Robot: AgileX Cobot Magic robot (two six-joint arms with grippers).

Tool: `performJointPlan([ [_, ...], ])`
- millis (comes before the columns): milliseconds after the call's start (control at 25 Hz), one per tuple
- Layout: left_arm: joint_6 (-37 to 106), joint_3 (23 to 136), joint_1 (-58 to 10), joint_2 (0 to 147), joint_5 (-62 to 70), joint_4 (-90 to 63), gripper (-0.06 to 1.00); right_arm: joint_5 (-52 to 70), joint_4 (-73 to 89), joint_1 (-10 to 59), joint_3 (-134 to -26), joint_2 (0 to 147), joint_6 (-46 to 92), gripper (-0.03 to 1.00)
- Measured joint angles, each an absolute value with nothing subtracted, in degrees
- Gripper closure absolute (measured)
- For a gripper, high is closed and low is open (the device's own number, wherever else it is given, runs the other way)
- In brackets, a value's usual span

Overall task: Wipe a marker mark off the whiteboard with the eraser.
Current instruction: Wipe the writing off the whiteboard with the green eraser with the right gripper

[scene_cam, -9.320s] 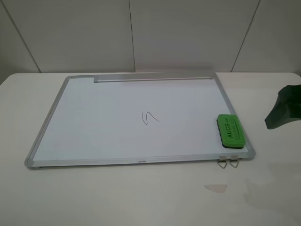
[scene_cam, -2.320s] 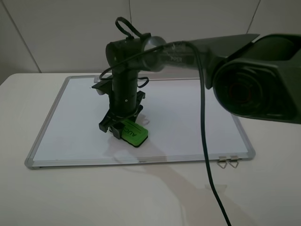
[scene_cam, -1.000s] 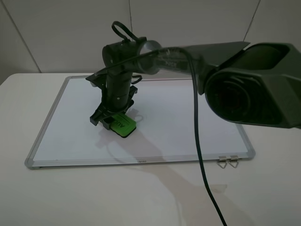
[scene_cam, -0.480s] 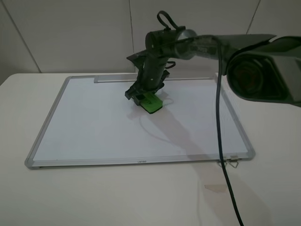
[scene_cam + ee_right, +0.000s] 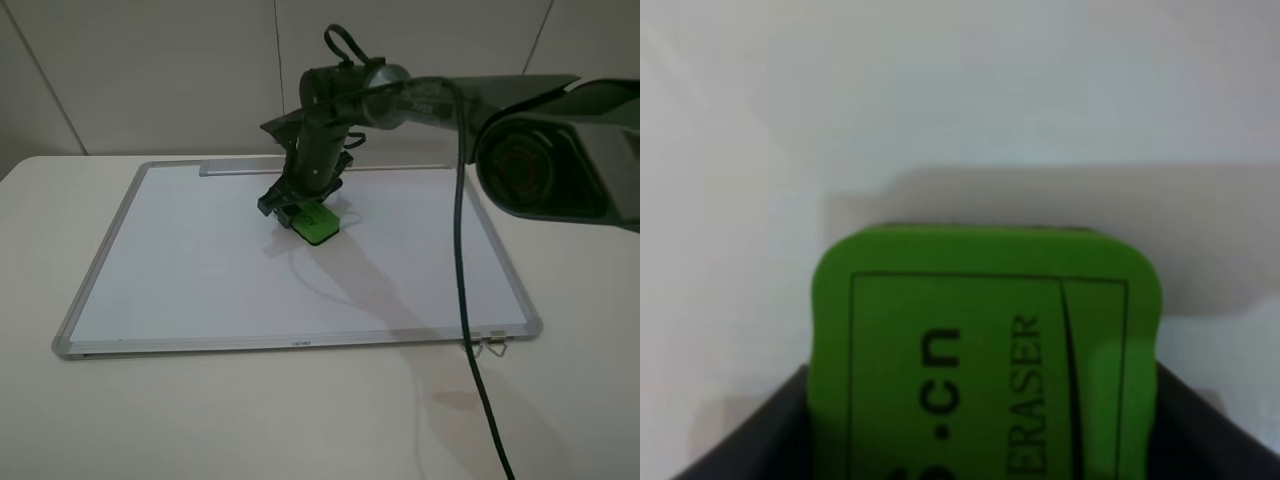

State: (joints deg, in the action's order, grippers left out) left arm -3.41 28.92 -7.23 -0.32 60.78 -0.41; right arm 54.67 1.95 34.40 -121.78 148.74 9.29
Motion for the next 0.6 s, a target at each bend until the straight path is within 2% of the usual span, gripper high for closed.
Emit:
performJointPlan([
  [280, -3.4, 28.9, -7.2, -0.3, 60.8, -0.4, 0.26, 52.6, 5.1, 42.0, -121.8, 148.9, 9.3, 0.37],
  [600, -3.4, 28.9, -7.2, -0.3, 60.8, -0.4, 0.26, 52.4, 6.9, 41.3, -121.8, 148.9, 7.8, 0.37],
])
